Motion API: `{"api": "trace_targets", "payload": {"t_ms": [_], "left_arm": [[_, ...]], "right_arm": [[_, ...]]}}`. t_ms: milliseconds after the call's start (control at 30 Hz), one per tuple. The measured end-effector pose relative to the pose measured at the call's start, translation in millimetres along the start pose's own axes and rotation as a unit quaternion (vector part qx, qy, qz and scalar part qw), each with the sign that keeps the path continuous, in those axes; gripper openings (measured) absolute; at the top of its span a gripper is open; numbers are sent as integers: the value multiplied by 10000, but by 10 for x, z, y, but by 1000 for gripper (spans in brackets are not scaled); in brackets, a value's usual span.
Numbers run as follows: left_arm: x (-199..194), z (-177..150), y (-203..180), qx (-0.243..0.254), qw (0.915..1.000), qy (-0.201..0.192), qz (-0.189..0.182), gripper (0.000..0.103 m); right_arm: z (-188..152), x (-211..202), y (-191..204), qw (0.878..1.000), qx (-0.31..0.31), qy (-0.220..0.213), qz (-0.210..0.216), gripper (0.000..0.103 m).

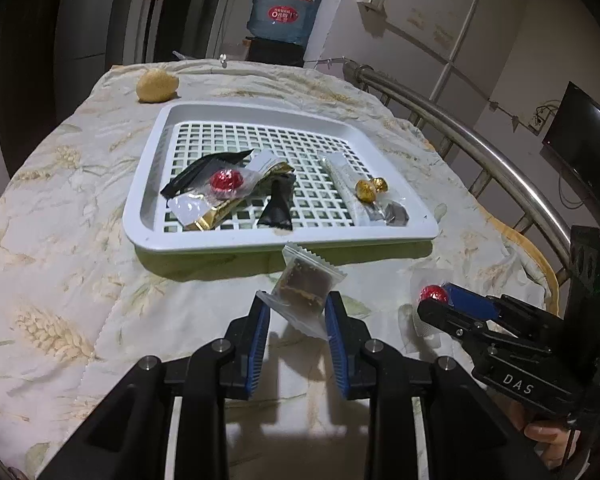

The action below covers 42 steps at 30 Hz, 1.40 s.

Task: Organize snacks
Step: 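Carry both items over the tray and open both tools to release them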

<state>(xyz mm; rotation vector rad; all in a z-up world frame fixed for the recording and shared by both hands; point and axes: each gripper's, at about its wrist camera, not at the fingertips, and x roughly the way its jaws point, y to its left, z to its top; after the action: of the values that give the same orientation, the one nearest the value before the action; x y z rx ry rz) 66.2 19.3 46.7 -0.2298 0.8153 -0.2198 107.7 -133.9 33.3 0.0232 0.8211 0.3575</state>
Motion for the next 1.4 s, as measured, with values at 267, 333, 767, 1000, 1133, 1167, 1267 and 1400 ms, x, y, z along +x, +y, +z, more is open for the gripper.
{"api": "trace_targets", "payload": {"t_ms": [267,333,767,1000,1133,1167,1267,1400], "left_arm": [[-219,133,-51,-31,9995,-318,-85,30],[-262,201,-49,-49,9992,-384,-117,30],[-232,797,-100,-187,9967,-775,-121,30],[66,1017,9,-504,9957,-774,-65,30],[290,1085,102,-675,9952,-712,38,30],[361,1098,134,-748,9949,-667,61,30],[537,1130,196,-832,9949,-562,123,30],[692,1157,235,-830,9950,-521,207,30]], "right_arm": [[232,-236,-17,9997,-18,-236,84,38],[330,-298,-54,9994,26,-323,134,38],[1000,-293,-363,9950,549,-715,440,38],[1232,46,-481,9927,852,-634,578,38],[1318,341,-568,9915,1075,-465,565,38],[1322,401,-583,9912,1120,-419,572,38],[1352,610,-605,9905,1218,-290,576,38],[1367,788,-586,9921,1139,-205,482,38]]}}
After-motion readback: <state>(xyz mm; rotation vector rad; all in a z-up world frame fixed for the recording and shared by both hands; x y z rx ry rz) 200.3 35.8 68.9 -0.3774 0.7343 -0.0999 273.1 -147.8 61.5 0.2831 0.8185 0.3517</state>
